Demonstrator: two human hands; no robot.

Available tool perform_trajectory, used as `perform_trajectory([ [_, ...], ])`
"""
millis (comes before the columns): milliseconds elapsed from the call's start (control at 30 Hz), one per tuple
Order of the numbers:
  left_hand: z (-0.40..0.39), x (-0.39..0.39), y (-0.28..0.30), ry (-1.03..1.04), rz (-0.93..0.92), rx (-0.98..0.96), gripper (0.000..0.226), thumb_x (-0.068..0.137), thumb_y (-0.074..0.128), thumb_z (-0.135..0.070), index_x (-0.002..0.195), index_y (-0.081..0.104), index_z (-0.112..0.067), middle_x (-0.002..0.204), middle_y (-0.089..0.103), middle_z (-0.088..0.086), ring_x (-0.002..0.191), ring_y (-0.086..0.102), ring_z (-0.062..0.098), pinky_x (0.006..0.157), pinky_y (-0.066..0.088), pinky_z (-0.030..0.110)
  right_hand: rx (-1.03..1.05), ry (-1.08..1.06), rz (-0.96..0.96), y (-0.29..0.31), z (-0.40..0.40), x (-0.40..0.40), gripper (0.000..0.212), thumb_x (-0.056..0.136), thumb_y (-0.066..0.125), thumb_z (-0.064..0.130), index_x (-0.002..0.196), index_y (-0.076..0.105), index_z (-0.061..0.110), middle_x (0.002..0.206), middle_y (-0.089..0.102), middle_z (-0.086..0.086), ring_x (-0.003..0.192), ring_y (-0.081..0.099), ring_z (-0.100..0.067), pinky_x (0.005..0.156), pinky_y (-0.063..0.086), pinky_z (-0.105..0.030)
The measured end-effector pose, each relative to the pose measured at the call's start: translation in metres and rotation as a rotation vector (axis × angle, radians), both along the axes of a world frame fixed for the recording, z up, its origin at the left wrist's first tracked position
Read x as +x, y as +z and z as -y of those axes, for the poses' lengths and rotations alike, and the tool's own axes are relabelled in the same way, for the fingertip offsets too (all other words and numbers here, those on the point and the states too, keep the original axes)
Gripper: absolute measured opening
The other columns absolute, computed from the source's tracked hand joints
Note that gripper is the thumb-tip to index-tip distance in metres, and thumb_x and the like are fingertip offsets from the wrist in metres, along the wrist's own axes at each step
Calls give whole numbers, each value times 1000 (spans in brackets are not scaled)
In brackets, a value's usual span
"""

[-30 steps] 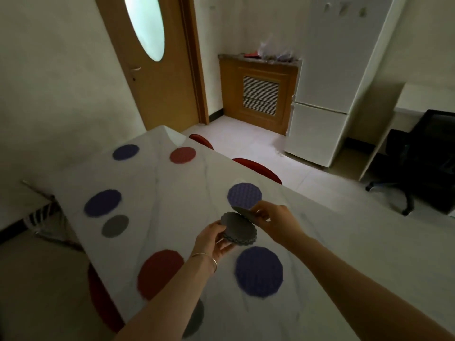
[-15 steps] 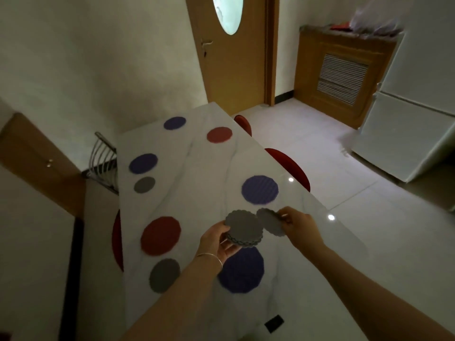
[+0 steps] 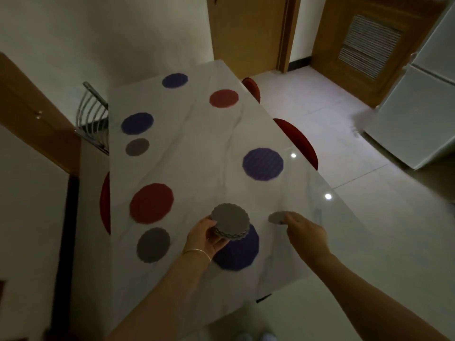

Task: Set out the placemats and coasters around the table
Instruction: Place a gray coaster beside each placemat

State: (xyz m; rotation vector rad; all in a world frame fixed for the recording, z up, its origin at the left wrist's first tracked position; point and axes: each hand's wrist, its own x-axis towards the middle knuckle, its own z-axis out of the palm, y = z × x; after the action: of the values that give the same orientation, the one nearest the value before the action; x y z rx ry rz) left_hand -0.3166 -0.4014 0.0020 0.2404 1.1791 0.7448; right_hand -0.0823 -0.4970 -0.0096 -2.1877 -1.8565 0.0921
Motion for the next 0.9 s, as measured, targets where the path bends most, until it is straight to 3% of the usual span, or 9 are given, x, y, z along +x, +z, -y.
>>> perform_trajectory([
  [167,-1,-2,-8,28,8,-3,18,85,54,-4,96,66,-11,96,68,16,86,64,31,51,57,37,-92,96,73,-25,13,-3,45,35,91,0,71,76,22,87,76,2,73,72,-12,50,56,-21],
  [467,0,-2,-8,9,-5,-13,20,84,54,-3,97,67,-11,96,68,17,85,64,31,52,58,37,-106,140,103,-34,18,7,46,35,91,1,75,76,20,87,76,0,72,72,-16,49,55,-22],
  [567,0,-3,-8,14,-6,-18,19,84,54,-3,95,67,-11,95,67,17,85,64,32,51,58,37,-164,123,51,-36,24,8,42,47,87,-2,83,76,17,95,74,-4,79,72,-21,48,58,-27],
  [700,-1,-4,-6,7,-6,-15,19,84,54,-3,96,67,-11,95,67,16,85,64,32,51,58,37,-250,116,7,-43,26,7,32,82,61,2,112,67,13,126,60,-7,112,59,-27,74,59,-36],
  [833,-5,2,0,1,14,-17,18,85,54,-2,92,68,-11,92,68,16,84,64,33,49,58,37,-312,128,9,-40,24,11,37,91,45,11,124,57,23,138,47,3,123,47,-15,85,52,-27],
  [900,-8,9,7,-4,15,-19,18,85,53,-2,92,68,-11,92,68,16,84,64,32,49,57,36,-318,105,-7,-34,20,13,36,90,46,15,123,56,26,140,45,5,123,47,-13,86,50,-25],
])
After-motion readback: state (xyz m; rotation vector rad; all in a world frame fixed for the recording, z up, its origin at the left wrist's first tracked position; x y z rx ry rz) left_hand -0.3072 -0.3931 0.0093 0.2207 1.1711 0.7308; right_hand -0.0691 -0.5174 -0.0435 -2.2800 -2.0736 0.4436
